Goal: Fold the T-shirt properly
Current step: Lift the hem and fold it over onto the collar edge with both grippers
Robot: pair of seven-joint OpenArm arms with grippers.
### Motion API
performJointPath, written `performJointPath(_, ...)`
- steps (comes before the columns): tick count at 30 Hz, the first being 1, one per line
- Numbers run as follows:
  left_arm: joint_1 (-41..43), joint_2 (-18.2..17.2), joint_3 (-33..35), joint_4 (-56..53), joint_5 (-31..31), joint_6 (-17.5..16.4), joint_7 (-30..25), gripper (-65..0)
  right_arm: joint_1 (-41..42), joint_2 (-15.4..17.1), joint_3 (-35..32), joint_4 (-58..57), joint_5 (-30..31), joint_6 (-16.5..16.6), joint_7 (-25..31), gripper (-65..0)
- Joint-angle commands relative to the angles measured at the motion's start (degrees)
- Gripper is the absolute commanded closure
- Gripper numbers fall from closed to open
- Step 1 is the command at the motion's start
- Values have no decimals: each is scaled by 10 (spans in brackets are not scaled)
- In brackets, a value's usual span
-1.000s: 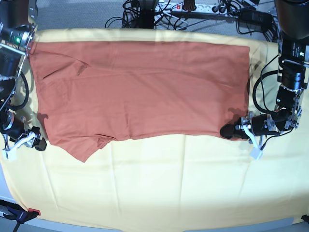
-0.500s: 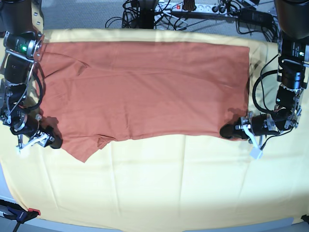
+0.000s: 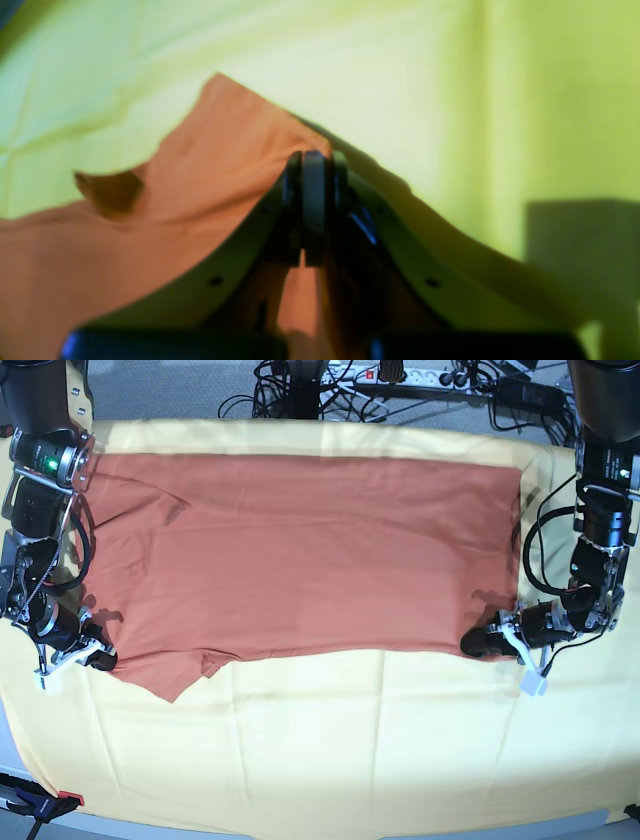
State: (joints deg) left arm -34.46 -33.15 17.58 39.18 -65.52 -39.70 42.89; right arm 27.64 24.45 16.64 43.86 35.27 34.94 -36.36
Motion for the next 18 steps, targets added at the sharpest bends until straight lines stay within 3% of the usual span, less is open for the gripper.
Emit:
performJointPath(1, -17, -9, -5, 6, 4, -3, -23, 0, 21, 10, 2, 9, 0, -5, 24, 0)
performJointPath(7, -25, -5, -5, 6, 76, -3, -115, 0, 35, 11, 2, 9, -43, -28, 50, 0)
performJointPath(18, -94, 20, -5, 6, 147, -3, -157, 0, 65, 10, 2, 9, -86, -47, 74, 0)
